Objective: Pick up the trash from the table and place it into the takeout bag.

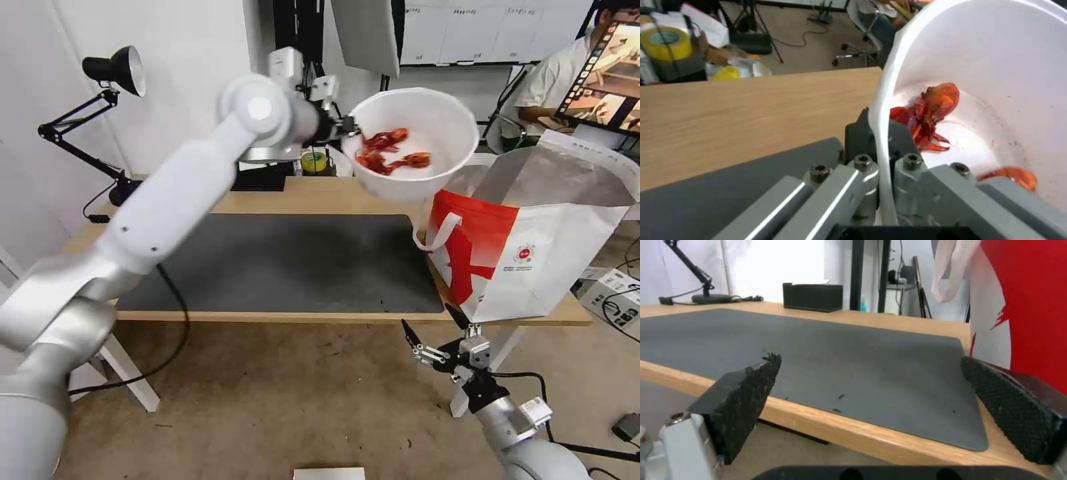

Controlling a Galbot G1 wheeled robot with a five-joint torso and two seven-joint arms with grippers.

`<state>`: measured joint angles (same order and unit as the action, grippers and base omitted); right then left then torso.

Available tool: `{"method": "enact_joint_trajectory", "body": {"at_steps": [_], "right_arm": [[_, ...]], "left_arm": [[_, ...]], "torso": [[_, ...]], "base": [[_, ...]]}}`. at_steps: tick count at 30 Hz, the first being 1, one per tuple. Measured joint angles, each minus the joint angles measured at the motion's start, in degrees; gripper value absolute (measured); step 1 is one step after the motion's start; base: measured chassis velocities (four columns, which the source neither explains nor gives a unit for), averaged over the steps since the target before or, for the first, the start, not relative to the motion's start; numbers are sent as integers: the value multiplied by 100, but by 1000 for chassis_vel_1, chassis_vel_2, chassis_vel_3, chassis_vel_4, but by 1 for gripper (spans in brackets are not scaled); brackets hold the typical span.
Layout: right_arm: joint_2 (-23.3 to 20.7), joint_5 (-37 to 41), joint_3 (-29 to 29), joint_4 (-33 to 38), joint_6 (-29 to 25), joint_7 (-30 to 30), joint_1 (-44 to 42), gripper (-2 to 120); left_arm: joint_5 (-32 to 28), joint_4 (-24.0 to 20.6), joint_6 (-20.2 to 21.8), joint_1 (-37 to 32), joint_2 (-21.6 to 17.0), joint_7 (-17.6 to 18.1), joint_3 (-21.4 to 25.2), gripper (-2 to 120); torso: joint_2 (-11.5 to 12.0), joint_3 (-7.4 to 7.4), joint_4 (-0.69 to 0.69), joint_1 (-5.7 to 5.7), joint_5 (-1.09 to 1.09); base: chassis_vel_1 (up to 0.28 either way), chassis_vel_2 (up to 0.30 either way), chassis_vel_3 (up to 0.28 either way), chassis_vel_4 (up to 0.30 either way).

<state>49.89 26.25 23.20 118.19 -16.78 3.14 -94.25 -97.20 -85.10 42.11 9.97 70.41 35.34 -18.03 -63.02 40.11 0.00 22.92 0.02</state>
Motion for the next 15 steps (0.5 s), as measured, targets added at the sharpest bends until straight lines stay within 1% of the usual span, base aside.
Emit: {"method": "enact_joint_trajectory", "body": {"at_steps": [1,2,3,4,5,8,10,11,12,13,15], "right_arm": [[0,0,0,0,0,0,0,100],[0,0,0,0,0,0,0,100],[0,0,0,0,0,0,0,100],[0,0,0,0,0,0,0,100],[0,0,0,0,0,0,0,100],[0,0,0,0,0,0,0,100],[0,0,0,0,0,0,0,100],[0,0,0,0,0,0,0,100],[0,0,0,0,0,0,0,100],[0,0,0,0,0,0,0,100],[0,0,0,0,0,0,0,100]], "left_arm": [[9,67,-4,11,78,2,0,0],[30,351,-18,68,374,5,-11,0],[30,351,-18,68,374,5,-11,0],[45,665,-36,177,662,4,-42,0],[45,665,-36,177,662,4,-42,0],[144,1272,-93,356,1332,4,-28,0],[169,1334,-100,368,1401,2,-26,0],[274,1574,-128,404,1695,-4,-26,0],[376,1759,-176,423,1906,-15,-26,0],[376,1759,-176,423,1906,-15,-26,0],[523,1940,-311,435,2101,-24,-60,0]], "torso": [[0,0,0,0,0],[0,0,0,0,0],[0,0,0,0,0],[0,0,-1,1,0],[0,0,-1,1,0],[0,0,-1,1,0],[0,0,-1,0,0],[0,0,-1,0,1],[0,0,-2,1,1],[0,0,-2,1,1],[-1,0,-3,1,1]], "base": [[0,0,0,0],[0,0,0,0],[0,0,0,0],[0,0,0,0],[0,0,0,0],[0,0,0,0],[0,0,0,0],[0,0,0,0],[0,0,0,0],[0,0,0,0],[0,0,0,0]]}}
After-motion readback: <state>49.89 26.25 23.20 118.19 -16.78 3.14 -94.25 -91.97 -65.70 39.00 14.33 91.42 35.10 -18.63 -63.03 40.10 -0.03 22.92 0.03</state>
